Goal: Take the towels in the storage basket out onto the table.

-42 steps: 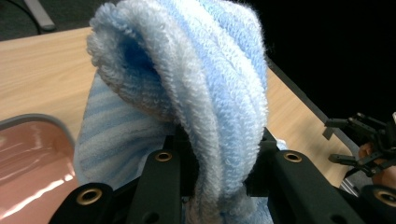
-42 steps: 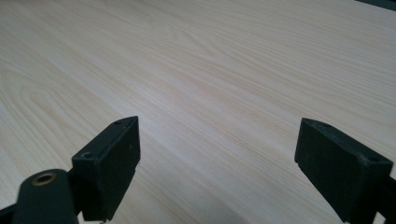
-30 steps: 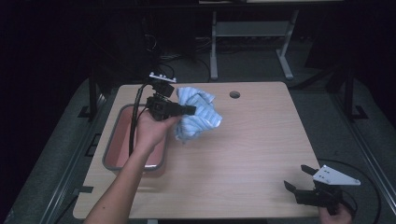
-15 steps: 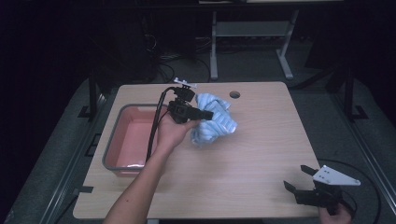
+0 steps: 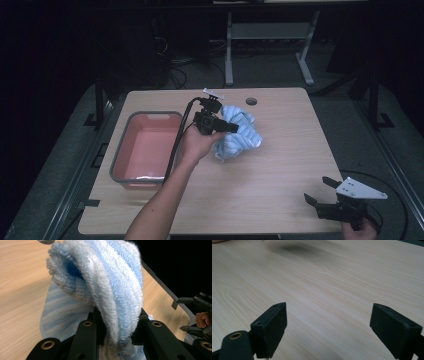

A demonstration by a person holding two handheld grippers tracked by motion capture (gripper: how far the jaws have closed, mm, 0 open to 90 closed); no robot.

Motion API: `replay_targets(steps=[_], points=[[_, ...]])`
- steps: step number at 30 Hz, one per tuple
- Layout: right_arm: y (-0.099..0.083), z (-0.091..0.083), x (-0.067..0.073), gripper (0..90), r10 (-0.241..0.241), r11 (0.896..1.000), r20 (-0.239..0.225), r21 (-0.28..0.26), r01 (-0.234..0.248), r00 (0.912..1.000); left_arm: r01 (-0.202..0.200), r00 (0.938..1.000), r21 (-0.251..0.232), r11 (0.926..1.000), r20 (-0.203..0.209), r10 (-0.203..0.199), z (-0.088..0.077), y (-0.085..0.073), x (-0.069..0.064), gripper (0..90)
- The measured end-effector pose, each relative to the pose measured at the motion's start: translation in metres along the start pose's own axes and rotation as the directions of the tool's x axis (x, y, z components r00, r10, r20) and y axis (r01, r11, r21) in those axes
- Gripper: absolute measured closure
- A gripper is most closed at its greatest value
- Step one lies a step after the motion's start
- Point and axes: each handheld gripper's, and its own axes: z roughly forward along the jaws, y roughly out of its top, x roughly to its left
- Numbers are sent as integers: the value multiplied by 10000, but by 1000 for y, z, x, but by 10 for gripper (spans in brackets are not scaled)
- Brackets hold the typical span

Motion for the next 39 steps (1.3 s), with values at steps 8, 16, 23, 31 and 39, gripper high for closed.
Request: replay_targets(steps=[8,16,23,31,39], points=[[1,4,4,137,81,10000,-137,-35,-82,9999,192,9997,263,9995,114,-195,27,-6,0,710],[-1,2,-1,137,264,9996,6,-65,-264,9997,306,9995,386,9988,89,-310,48,-4,5,705],[0,4,2,137,204,9998,4,-32,-204,9998,677,9977,425,9968,-99,-673,74,-12,10,701],[2,6,6,137,79,9999,-75,87,-79,9999,703,9970,737,9948,-384,-677,91,-22,12,691],[2,6,7,136,58,10000,-61,52,-58,10000,734,9963,927,9930,-513,-688,102,-30,13,691]])
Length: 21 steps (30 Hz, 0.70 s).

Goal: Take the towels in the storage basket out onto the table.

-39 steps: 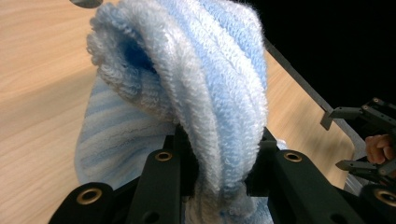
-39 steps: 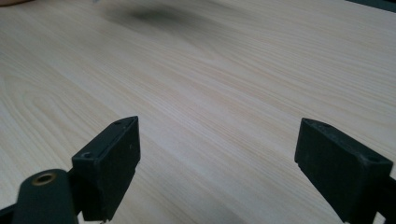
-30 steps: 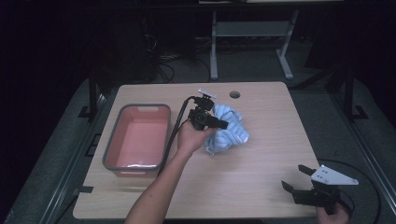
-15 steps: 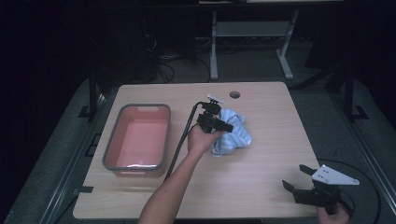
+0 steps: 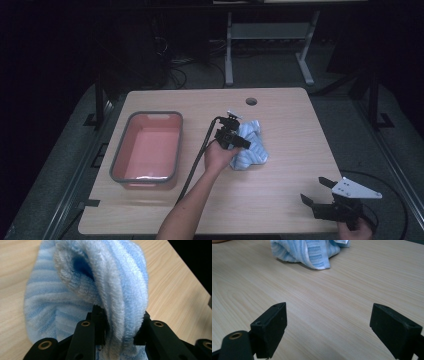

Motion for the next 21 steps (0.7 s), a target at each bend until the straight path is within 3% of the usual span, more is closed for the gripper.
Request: replay_targets(steps=[7,15,21], points=[[1,3,4,136,-226,9997,-46,101,227,9997,2,10000,60,10000,62,-3,9,-7,0,694],[1,3,4,137,-110,9999,4,110,110,9999,10,10000,48,10000,28,-10,11,-12,2,647],[0,2,3,137,-122,9999,-11,69,122,9999,74,9993,57,10000,361,-76,11,-12,2,549]])
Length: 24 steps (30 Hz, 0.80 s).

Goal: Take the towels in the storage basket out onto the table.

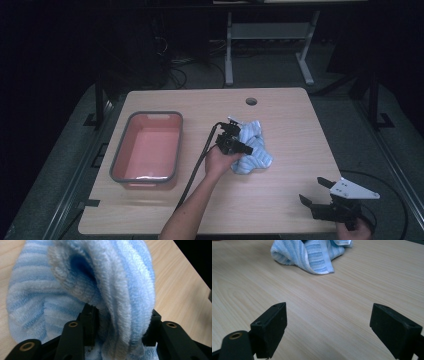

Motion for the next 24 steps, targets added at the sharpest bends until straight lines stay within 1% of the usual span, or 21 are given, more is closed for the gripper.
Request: replay_targets(steps=[1,3,4,5,7,8,9,11,12,13,17,20,23,24], points=[[0,0,0,137,23,10000,8,5,-23,10000,-38,10000,19,10000,6,38,-1,0,0,542],[-1,0,-1,137,73,10000,38,-16,-73,10000,-89,9999,-16,10000,147,89,-2,1,0,535],[-1,-1,-1,136,98,9999,18,-34,-98,10000,-85,9999,-48,10000,123,85,-3,1,-1,530],[-1,-2,-1,137,-13,10000,34,-91,13,10000,-34,9999,-89,10000,133,35,-4,1,-1,512],[-1,-3,-1,137,-14,10000,-52,-70,14,10000,-153,9999,-140,9998,61,154,-7,0,-2,486],[-2,-3,-1,137,-24,10000,5,-47,24,10000,-153,9998,-219,9996,89,155,-7,0,-3,485],[-2,-3,-1,137,-27,10000,29,-61,28,10000,-157,9998,-170,9997,98,159,-8,0,-3,483],[-2,-4,-2,137,30,10000,31,-80,-30,10000,-209,9998,-164,9996,36,209,-10,0,-4,466],[-2,-4,-2,137,59,9999,80,-86,-58,10000,-308,9994,-242,9992,-167,304,-13,0,-5,463],[-2,-5,-2,136,64,10000,112,-53,-63,9999,-333,9993,-247,9991,-181,329,-14,0,-5,451],[-2,-5,-3,136,59,10000,119,-48,-58,9999,-266,9995,-392,9989,-172,260,-20,0,-4,426],[-3,-5,-3,136,39,9999,150,-99,-37,9999,-201,9996,-585,9981,-200,190,-27,0,-3,406],[-3,-4,-4,137,50,10000,142,-84,-48,9999,-230,9995,-654,9976,-211,216,-30,0,-2,402],[-3,-4,-4,137,45,10000,165,-76,-43,9999,-291,9994,-666,9974,-196,279,-34,-1,-2,399]])
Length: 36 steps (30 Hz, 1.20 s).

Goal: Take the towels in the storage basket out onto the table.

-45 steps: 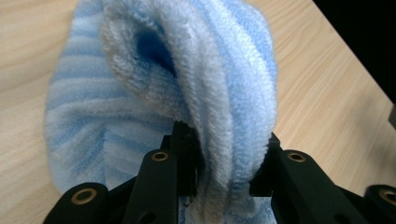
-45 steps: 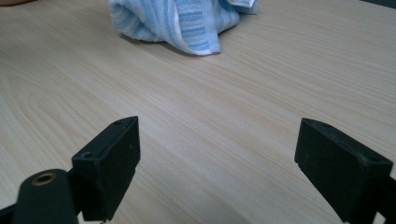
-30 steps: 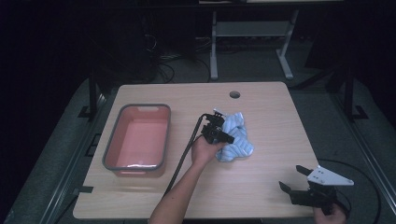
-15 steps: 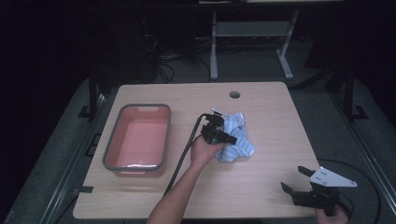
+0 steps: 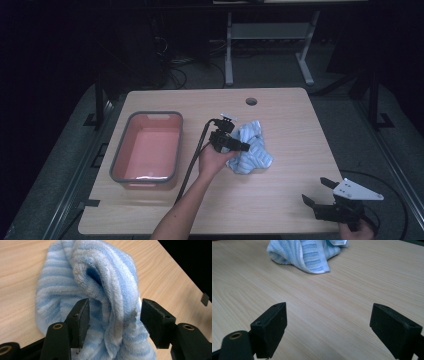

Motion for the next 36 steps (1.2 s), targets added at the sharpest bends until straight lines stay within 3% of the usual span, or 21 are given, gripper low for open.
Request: replay_targets(steps=[13,20,26,30,36], points=[[0,0,-1,137,29,10000,108,54,-30,9999,-333,9994,-85,9994,14,333,-22,-4,-2,379],[-1,2,-3,136,172,9998,192,57,-173,9997,-174,9998,-278,9995,84,177,-32,-12,4,354],[-1,4,-3,137,147,9998,198,153,-150,9997,-291,9996,-300,9991,41,292,-38,-18,5,345],[-1,4,-3,137,224,9997,267,128,-227,9994,-61,9999,-541,9985,139,69,-45,-26,13,338],[-1,6,-4,137,231,9995,272,222,-237,9994,-54,9999,-546,9985,143,62,-52,-39,16,338]])
